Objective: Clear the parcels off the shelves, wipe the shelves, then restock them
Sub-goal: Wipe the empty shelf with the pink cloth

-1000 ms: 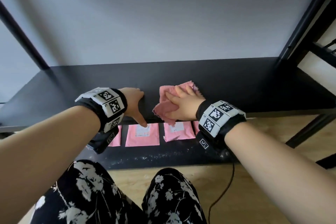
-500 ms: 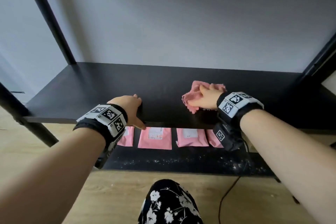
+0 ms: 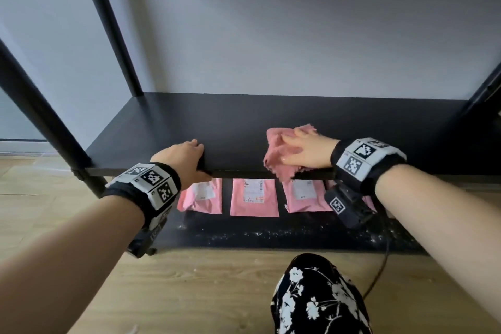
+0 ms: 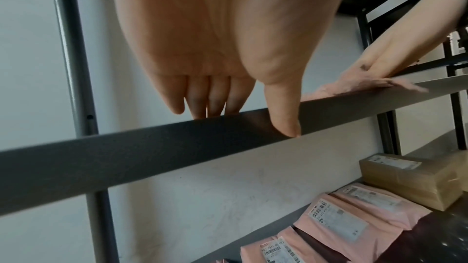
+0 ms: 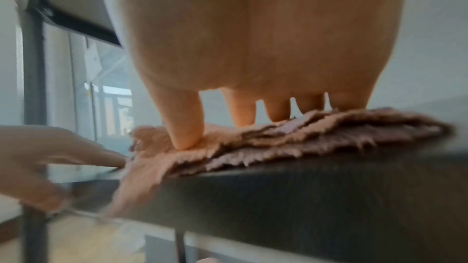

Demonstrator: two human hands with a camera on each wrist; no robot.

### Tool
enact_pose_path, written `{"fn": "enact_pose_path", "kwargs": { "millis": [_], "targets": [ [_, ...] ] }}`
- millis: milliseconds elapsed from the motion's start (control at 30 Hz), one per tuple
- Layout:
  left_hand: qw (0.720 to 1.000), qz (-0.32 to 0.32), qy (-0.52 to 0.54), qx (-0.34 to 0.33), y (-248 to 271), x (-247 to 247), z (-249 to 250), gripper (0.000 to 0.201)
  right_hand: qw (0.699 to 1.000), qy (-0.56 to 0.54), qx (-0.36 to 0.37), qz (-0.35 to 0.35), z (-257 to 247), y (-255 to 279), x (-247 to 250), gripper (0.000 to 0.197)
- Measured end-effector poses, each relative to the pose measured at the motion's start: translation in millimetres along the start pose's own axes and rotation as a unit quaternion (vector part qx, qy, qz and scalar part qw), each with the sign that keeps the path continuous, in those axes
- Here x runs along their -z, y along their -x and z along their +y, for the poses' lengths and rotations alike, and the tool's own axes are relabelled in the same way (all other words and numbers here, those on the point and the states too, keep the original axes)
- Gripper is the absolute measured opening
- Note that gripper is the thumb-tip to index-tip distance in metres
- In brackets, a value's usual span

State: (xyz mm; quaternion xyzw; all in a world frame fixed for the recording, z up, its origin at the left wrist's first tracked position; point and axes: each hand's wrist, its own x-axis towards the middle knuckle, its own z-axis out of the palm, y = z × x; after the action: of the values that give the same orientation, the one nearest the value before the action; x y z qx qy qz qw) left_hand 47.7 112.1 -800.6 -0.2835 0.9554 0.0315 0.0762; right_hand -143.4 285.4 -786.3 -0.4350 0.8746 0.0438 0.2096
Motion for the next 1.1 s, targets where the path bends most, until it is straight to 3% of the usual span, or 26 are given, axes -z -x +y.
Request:
{"fn": "enact_pose_path", "kwargs": {
  "millis": [33, 100, 167, 300, 433, 500, 600, 700, 800, 967, 1100],
  "targets": [
    [1.0, -0.002, 0.0, -0.003, 1.6, 0.5, -1.9, 0.064, 0.999, 0.008, -0.033, 0.007, -2.9, -0.7, 7.7, 0.045],
    [1.0, -0.005, 0.001, -0.011, 5.5, 1.2, -5.2, 0.062, 0.997, 0.009, -0.075, 0.013, -14.7, -8.2, 17.6, 0.059],
    [1.0, -0.005, 0.001, -0.004, 12.1, 1.4, -13.1, 0.06, 0.995, -0.078, -0.066, 0.014, -36.3, -16.3, 23.7, 0.063],
    [1.0, 0.002, -0.014, 0.021, 31.4, -2.8, -40.7, 0.054, 0.992, -0.123, 0.01, 0.02, -92.0, -24.4, 25.6, 0.061],
    [0.999, 0.029, -0.005, 0.021, 44.6, -10.3, -59.0, 0.044, 0.995, 0.042, 0.083, 0.03, -144.0, -30.5, 2.8, 0.058],
    [0.999, 0.044, 0.004, 0.019, 46.9, -12.1, -62.7, 0.043, 0.989, 0.09, 0.111, 0.027, -150.1, -28.0, -14.1, 0.064],
    [0.998, 0.053, 0.022, 0.035, 51.0, -13.4, -70.7, 0.043, 0.986, 0.052, 0.148, 0.06, -128.4, -21.9, -29.6, 0.067],
    [0.996, 0.066, 0.034, 0.052, 58.2, -14.1, -85.0, 0.039, 0.993, 0.031, 0.078, 0.088, -118.0, -23.6, -37.2, 0.07],
    [0.995, 0.064, 0.041, 0.062, 65.9, -17.2, -100.1, 0.041, 0.996, 0.007, 0.016, 0.092, -153.4, -26.8, -40.1, 0.075],
    [0.993, 0.062, 0.04, 0.088, 73.5, -24.7, -131.8, 0.035, 0.996, 0.009, 0.036, 0.085, -226.0, -38.2, -36.1, 0.078],
    [0.987, 0.103, 0.064, 0.109, 83.0, -29.8, -156.2, 0.021, 0.994, 0.013, 0.054, 0.089, -274.3, -48.9, -37.5, 0.074]
  ]
}}
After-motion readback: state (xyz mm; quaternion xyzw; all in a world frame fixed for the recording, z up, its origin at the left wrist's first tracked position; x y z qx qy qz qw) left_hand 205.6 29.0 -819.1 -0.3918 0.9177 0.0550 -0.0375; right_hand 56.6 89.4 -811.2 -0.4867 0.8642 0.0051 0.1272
